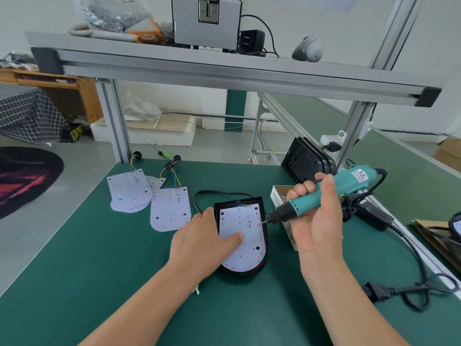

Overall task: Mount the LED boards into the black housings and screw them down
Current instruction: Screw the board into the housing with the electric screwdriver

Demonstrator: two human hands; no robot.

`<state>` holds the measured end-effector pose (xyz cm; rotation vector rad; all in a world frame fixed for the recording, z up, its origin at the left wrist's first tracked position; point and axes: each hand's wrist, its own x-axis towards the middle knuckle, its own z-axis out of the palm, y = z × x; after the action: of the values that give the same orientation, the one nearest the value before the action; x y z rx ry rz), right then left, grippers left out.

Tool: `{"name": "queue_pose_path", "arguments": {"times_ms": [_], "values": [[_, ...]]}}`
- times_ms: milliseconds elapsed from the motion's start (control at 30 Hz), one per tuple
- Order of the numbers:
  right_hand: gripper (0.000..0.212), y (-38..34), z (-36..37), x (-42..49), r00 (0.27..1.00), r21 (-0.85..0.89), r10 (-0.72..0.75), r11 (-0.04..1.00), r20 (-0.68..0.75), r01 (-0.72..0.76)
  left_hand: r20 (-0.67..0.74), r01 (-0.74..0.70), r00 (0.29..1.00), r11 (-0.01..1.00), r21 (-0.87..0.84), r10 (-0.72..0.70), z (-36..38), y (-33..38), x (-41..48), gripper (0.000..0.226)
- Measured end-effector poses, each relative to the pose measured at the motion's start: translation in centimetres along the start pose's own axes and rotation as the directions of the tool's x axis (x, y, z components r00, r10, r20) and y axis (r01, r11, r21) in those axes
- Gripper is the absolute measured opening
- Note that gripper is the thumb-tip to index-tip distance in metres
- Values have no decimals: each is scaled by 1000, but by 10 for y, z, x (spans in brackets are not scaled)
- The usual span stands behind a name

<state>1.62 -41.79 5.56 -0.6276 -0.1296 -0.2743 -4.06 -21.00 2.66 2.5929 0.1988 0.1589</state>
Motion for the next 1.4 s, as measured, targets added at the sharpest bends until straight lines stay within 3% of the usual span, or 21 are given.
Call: {"name": "queue_pose_path", "arguments": {"times_ms": [167, 533, 733, 1400], "values": [[35, -2, -4, 6, 999, -26, -26, 999, -31, 25, 42, 35, 999, 998, -50, -32, 0, 1, 6, 57], [22, -7, -14, 17, 990, -75, -95, 993, -104, 88, 166, 39, 986, 957, -288, 10, -7, -14, 15, 39], [17, -6, -15, 18, 991, -155, -123, 981, -47, 114, 187, 102, 982, 919, -382, -31, -2, -13, 14, 45], [12, 4, -11, 15, 989, -271, -138, 951, 54, 147, 200, 123, 979, 911, -395, -45, 1, -9, 14, 41]]}}
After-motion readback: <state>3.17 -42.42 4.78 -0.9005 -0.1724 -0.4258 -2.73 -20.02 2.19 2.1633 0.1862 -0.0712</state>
